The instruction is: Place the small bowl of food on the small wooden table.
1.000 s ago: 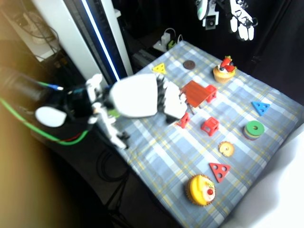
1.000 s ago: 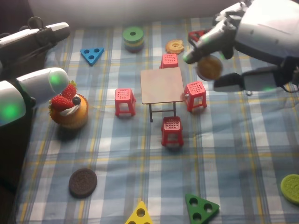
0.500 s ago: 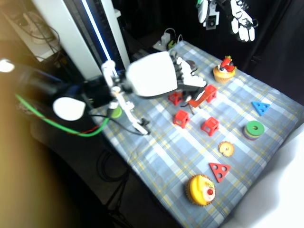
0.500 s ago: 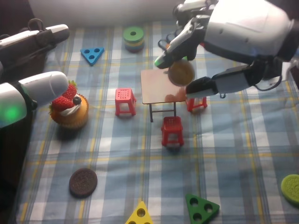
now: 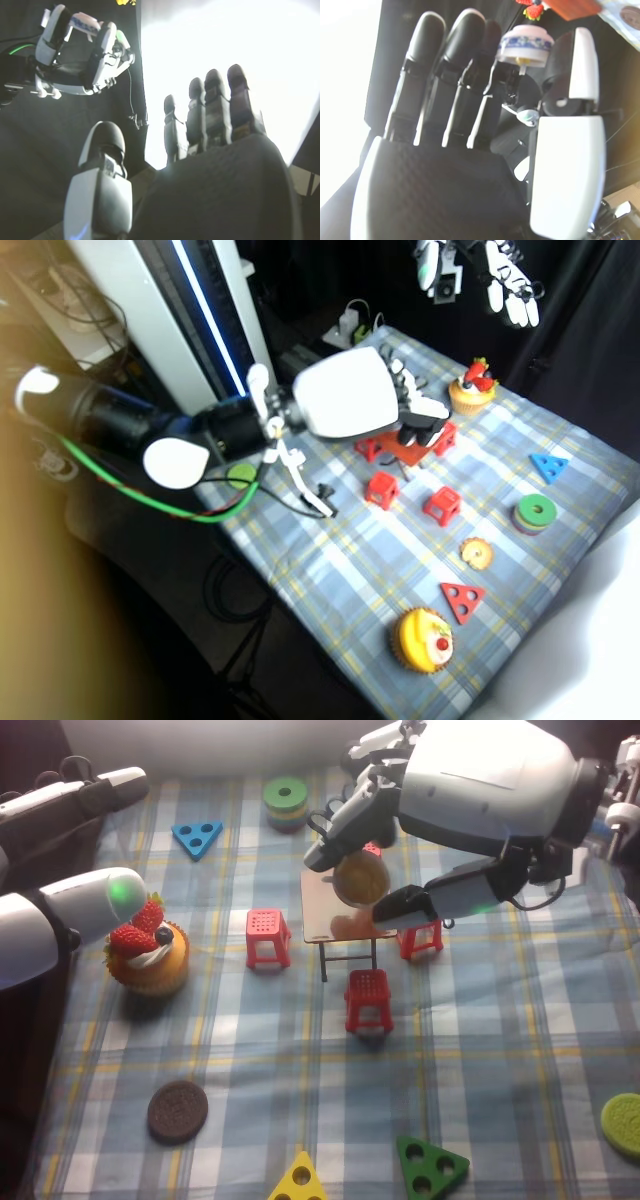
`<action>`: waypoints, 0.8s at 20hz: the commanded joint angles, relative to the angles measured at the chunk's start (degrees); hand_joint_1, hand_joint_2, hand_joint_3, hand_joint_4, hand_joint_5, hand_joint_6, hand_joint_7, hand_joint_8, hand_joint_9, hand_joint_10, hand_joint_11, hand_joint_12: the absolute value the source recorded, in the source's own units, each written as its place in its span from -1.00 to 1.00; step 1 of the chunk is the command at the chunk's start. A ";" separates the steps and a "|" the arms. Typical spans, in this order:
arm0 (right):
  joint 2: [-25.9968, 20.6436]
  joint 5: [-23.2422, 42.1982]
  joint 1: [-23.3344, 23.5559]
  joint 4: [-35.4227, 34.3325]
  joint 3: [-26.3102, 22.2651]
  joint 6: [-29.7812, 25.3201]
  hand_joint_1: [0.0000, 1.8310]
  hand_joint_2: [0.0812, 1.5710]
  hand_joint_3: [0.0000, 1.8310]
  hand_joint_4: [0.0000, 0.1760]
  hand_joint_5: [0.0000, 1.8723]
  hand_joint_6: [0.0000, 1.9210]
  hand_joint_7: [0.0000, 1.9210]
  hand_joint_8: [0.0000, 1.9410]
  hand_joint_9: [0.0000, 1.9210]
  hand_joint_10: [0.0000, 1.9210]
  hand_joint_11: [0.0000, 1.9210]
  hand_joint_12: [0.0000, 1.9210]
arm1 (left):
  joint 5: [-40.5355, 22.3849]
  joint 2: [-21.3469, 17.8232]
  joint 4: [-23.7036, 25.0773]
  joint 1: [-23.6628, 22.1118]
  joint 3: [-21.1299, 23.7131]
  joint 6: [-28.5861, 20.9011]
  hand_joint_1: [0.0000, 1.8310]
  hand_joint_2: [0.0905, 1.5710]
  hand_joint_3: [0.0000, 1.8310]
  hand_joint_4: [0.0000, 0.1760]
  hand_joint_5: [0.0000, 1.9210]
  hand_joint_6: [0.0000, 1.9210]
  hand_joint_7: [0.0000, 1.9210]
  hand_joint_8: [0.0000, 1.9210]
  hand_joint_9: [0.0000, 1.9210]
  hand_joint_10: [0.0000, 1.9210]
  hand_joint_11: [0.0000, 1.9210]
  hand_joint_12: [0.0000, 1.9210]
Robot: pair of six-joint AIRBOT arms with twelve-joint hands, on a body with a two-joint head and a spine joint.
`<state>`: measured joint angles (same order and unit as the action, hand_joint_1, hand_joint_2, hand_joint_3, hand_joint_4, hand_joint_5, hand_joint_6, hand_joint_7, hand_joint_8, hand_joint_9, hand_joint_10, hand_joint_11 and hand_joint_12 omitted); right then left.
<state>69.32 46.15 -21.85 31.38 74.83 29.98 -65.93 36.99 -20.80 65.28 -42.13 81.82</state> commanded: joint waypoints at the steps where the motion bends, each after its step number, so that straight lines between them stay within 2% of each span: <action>1: -0.16 5.52 0.90 -2.08 0.32 0.01 0.38 0.24 -1.00 -0.73 0.30 -0.42 0.35 -0.50 0.29 -0.42 -0.11 0.37 | -6.76 0.27 0.42 -0.70 -0.20 -0.36 -0.62 0.45 -1.00 1.00 -0.69 -1.00 -0.72 -1.00 -0.74 -0.99 -1.00 -0.58; 2: 0.00 5.34 0.97 -2.03 0.47 0.01 0.42 0.24 -1.00 -1.00 0.30 -0.55 0.37 -0.40 0.35 -0.37 -0.13 0.45 | -6.65 0.39 0.42 -0.75 -0.25 -0.36 -0.61 0.45 -1.00 1.00 -0.69 -1.00 -0.72 -1.00 -0.74 -1.00 -1.00 -0.58; 3: 0.10 5.16 0.97 -1.98 0.57 0.01 0.41 0.24 -1.00 -1.00 0.30 -0.54 0.38 -0.43 0.29 -0.41 -0.36 0.41 | -6.53 0.46 0.42 -0.81 -0.29 -0.36 -0.62 0.46 -1.00 1.00 -0.72 -1.00 -0.74 -1.00 -0.75 -1.00 -1.00 -0.62; 4: 0.21 4.80 0.97 -1.91 0.67 0.01 0.42 0.23 -1.00 -1.00 0.29 -0.57 0.41 -0.44 0.41 -0.27 -0.07 0.56 | -6.46 0.48 0.42 -0.85 -0.31 -0.37 -0.63 0.46 -1.00 1.00 -0.71 -1.00 -0.73 -1.00 -0.75 -1.00 -1.00 -0.63; 5: 0.32 4.33 0.97 -1.90 0.83 0.01 0.43 0.23 -1.00 -1.00 0.29 -0.58 0.41 -0.43 0.45 -0.21 0.15 0.50 | -6.45 0.49 0.45 -0.86 -0.33 -0.37 -0.66 0.46 -1.00 1.00 -0.72 -1.00 -0.73 -1.00 -0.75 -1.00 -1.00 -0.63; 6: 0.37 4.13 0.97 -1.90 0.95 0.01 0.39 0.24 -1.00 -0.99 0.34 -0.51 0.33 -0.45 0.25 -0.31 -0.24 0.46 | -6.45 0.48 0.47 -0.88 -0.34 -0.37 -0.68 0.47 -1.00 1.00 -0.73 -1.00 -0.73 -1.00 -0.75 -1.00 -1.00 -0.67; 7: 0.38 3.93 0.97 -1.91 1.02 0.01 0.38 0.25 -1.00 -0.60 0.35 -0.50 0.28 -0.40 0.22 -0.38 -0.27 0.40 | -6.45 0.48 0.51 -0.92 -0.35 -0.37 -0.68 0.46 -1.00 1.00 -0.73 -1.00 -0.72 -1.00 -0.74 -1.00 -1.00 -0.68; 8: 0.38 3.69 0.97 -1.91 1.03 0.01 0.38 0.25 -1.00 -0.62 0.35 -0.52 0.26 -0.34 0.22 -0.43 -0.20 0.36 | -6.45 0.47 0.55 -0.96 -0.37 -0.37 -0.66 0.46 -1.00 1.00 -0.72 -1.00 -0.72 -1.00 -0.74 -1.00 -1.00 -0.65; 9: 0.38 3.59 0.97 -1.92 1.07 0.01 0.37 0.27 -1.00 -0.51 0.32 -0.44 0.21 -0.30 0.19 -0.51 -0.23 0.36 | -6.45 0.47 0.55 -0.97 -0.38 -0.38 -0.65 0.46 -1.00 1.00 -0.70 -0.99 -0.74 -1.00 -0.75 -1.00 -1.00 -0.65; 10: 0.39 3.54 0.97 -1.92 1.11 0.01 0.36 0.29 -1.00 -0.49 0.27 -0.36 0.18 -0.24 0.22 -0.54 -0.11 0.35 | -6.43 0.48 0.56 -0.98 -0.40 -0.38 -0.66 0.46 -1.00 1.00 -0.71 -1.00 -0.75 -1.00 -0.75 -1.00 -1.00 -0.63; 11: 0.41 3.52 0.97 -1.93 1.19 0.01 0.23 0.31 -1.00 -0.59 0.18 -0.19 0.12 -0.66 0.22 -0.72 -0.07 0.13 | -6.43 0.49 0.58 -1.01 -0.41 -0.38 -0.65 0.46 -1.00 1.00 -0.69 -1.00 -0.73 -1.00 -0.73 -0.99 -1.00 -0.59; 12: 0.43 3.51 0.97 -1.93 1.24 0.01 0.23 0.31 -1.00 -0.59 0.18 -0.19 0.12 -0.66 0.22 -0.72 -0.07 0.13 | -6.43 0.50 0.58 -1.03 -0.42 -0.38 -0.65 0.46 -1.00 1.00 -0.69 -1.00 -0.73 -1.00 -0.73 -0.99 -1.00 -0.59; 13: 0.46 3.51 0.97 -1.94 1.31 0.01 0.19 0.32 -1.00 -0.15 0.16 -0.17 0.14 -0.88 0.24 -0.83 -0.06 0.08 | -6.39 0.52 0.59 -1.06 -0.45 -0.38 -0.66 0.46 -1.00 1.00 -0.70 -1.00 -0.73 -1.00 -0.73 -1.00 -1.00 -0.61; 14: 0.46 3.51 0.97 -1.94 1.36 0.02 0.19 0.31 -1.00 -0.13 0.17 -0.18 0.14 -0.96 0.24 -0.90 -0.09 0.05 | -6.34 0.54 0.60 -1.09 -0.47 -0.38 -0.66 0.45 -1.00 1.00 -0.68 -1.00 -0.72 -0.99 -0.71 -0.99 -1.00 -0.61; 15: 0.46 3.51 0.97 -1.94 1.40 0.02 0.20 0.32 -1.00 -0.44 0.16 -0.17 0.09 -0.99 0.17 -0.96 -0.16 -0.03 | -6.33 0.58 0.60 -1.11 -0.50 -0.38 -0.67 0.46 -1.00 1.00 -0.68 -0.99 -0.72 -1.00 -0.72 -1.00 -1.00 -0.61; 16: 0.46 3.50 0.97 -1.94 1.43 0.02 0.19 0.23 -1.00 -1.00 0.03 -0.68 0.03 -1.00 0.11 -0.99 -0.21 -0.09 | -6.33 0.60 0.60 -1.13 -0.51 -0.38 -0.67 0.46 -1.00 1.00 -0.67 -0.99 -0.72 -1.00 -0.72 -1.00 -1.00 -0.61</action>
<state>69.91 43.72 -21.69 31.62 76.05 30.00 -65.19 37.41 -20.60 64.86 -42.37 81.80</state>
